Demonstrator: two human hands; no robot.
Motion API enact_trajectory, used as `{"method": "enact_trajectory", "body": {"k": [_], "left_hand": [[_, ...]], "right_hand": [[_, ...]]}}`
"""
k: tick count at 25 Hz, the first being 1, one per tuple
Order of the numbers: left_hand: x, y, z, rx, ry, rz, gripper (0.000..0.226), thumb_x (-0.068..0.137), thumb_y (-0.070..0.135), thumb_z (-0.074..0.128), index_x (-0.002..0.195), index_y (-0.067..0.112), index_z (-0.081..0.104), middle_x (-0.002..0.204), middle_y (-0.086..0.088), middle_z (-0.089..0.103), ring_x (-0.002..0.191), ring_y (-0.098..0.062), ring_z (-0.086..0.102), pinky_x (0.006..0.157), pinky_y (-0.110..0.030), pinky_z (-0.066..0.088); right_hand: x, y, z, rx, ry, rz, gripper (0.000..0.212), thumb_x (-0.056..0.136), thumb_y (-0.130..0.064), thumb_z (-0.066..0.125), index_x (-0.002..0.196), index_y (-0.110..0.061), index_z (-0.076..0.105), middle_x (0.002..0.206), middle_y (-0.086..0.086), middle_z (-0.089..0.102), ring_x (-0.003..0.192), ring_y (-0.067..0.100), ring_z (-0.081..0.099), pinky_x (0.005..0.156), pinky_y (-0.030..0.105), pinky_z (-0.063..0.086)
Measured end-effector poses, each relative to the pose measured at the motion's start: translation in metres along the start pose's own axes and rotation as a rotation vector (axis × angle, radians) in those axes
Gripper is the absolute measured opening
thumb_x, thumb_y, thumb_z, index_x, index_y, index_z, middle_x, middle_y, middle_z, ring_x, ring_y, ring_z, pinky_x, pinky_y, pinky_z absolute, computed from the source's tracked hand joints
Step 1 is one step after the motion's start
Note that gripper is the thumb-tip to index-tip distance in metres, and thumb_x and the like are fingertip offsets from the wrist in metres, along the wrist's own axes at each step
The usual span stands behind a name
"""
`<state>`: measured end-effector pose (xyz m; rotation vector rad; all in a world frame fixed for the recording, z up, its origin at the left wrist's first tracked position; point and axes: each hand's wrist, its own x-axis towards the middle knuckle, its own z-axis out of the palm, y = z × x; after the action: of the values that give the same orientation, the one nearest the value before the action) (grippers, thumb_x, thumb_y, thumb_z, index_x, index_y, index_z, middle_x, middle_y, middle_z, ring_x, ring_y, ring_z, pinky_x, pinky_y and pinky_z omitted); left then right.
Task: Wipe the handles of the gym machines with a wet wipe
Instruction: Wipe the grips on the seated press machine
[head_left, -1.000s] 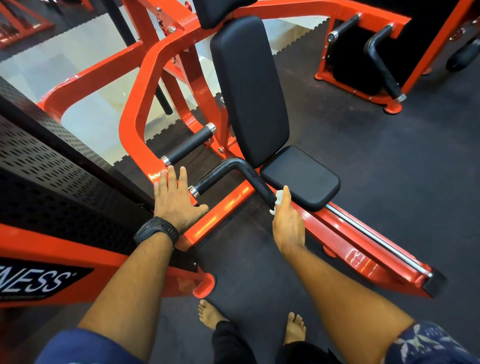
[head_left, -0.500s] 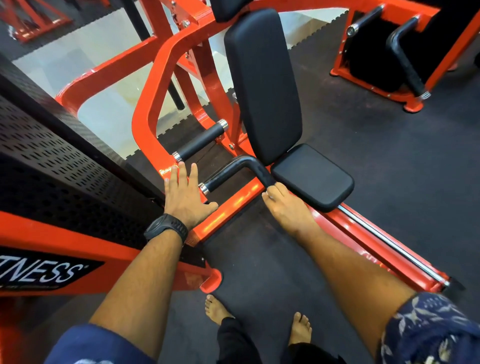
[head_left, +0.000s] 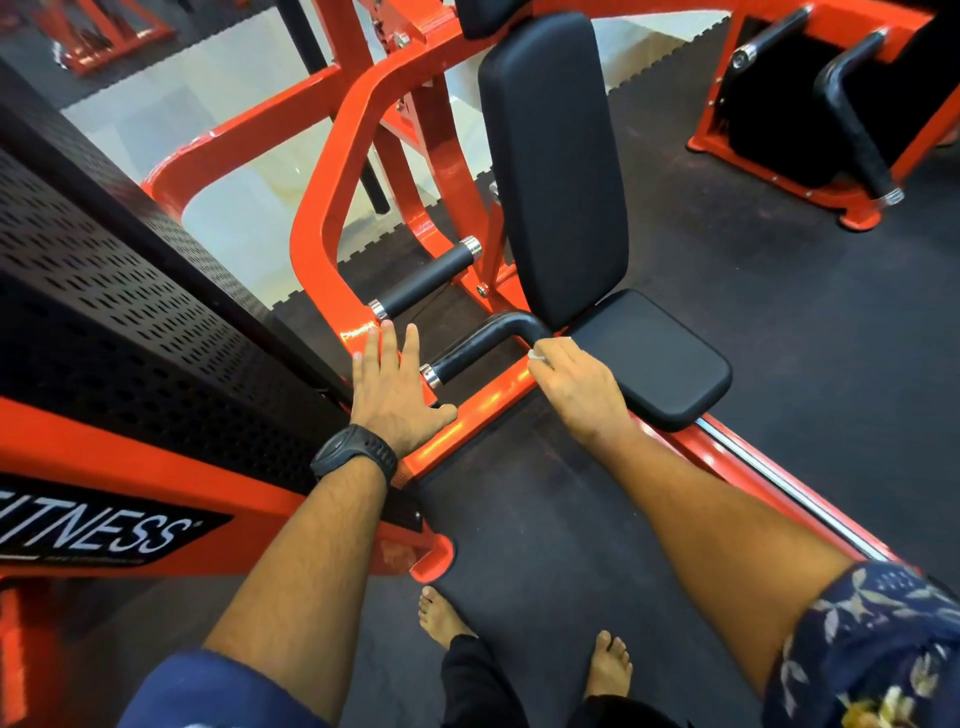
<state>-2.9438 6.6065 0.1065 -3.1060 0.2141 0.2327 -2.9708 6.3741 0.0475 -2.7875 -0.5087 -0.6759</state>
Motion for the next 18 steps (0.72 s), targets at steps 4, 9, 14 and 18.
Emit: {"method": "enact_trajectory", "body": {"k": [4,9,14,18], "left_hand": [[0.002,0.001,0.001,-0.011,0.009,-0.003,0.117,0.075,0.058,0.069,0.160,0.018,0.000,0.167,-0.014,-0.008,0.153,-0.031,-0.013,0.124,-0.050,-0.003],[0.001,-0.001,0.001,-0.018,0.010,0.005,0.118,0.074,0.058,0.069,0.160,0.017,-0.001,0.167,-0.013,-0.009,0.153,-0.031,-0.014,0.124,-0.050,-0.003],[0.001,-0.003,0.001,-0.011,0.007,0.005,0.117,0.075,0.059,0.068,0.160,0.016,-0.001,0.167,-0.014,-0.008,0.153,-0.032,-0.013,0.124,-0.051,-0.001],[0.002,-0.002,0.000,0.010,0.005,0.006,0.116,0.077,0.061,0.067,0.160,0.016,-0.001,0.167,-0.015,-0.007,0.153,-0.033,-0.012,0.124,-0.051,0.000]], "right_hand": [[0.046,-0.012,0.000,0.365,0.085,0.356,0.029,0.092,-0.016,0.047,0.113,-0.009,0.064,0.120,0.006,0.063,0.111,0.020,0.058,0.086,0.030,0.050],[0.062,-0.037,0.011,0.295,-0.068,-0.061,0.022,0.086,-0.005,0.058,0.106,-0.010,0.064,0.105,0.006,0.063,0.102,0.023,0.058,0.087,0.033,0.051],[0.076,-0.011,0.000,0.088,-0.174,0.244,0.021,0.090,-0.008,0.056,0.108,-0.017,0.058,0.106,0.002,0.054,0.103,0.024,0.056,0.075,0.041,0.054],[0.034,0.003,-0.004,0.162,-0.200,0.577,0.022,0.093,-0.007,0.047,0.108,-0.015,0.060,0.105,0.009,0.061,0.099,0.033,0.061,0.076,0.042,0.049]]}}
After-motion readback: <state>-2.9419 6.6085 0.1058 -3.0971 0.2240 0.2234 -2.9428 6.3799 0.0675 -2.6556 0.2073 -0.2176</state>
